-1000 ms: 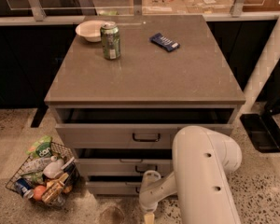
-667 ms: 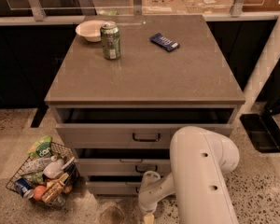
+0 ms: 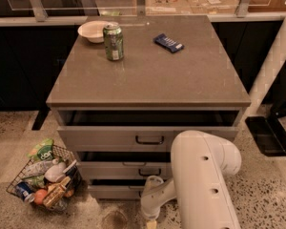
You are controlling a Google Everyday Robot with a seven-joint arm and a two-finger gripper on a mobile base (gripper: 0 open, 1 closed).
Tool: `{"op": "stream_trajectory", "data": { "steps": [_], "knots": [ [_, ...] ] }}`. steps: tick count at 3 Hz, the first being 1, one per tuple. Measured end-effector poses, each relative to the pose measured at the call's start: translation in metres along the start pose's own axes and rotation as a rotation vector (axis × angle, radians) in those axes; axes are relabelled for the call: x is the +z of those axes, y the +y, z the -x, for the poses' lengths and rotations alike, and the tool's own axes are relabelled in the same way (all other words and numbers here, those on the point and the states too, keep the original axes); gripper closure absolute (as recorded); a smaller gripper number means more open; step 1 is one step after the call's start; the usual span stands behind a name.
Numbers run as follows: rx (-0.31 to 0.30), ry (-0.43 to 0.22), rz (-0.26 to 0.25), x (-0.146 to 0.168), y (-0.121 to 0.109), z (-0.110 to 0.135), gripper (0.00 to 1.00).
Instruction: Open bottom drawer
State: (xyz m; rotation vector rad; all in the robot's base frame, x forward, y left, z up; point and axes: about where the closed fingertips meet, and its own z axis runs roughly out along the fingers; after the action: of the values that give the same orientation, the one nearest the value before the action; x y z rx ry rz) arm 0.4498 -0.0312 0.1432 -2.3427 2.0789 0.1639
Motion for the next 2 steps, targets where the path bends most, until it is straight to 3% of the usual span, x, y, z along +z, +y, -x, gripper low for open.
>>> {"op": "stream_trajectory", "data": {
  "steps": [2],
  "knots": [
    [0.0, 0.0, 0.0, 0.0001, 0.0001, 0.0, 0.63]
  ]
}}
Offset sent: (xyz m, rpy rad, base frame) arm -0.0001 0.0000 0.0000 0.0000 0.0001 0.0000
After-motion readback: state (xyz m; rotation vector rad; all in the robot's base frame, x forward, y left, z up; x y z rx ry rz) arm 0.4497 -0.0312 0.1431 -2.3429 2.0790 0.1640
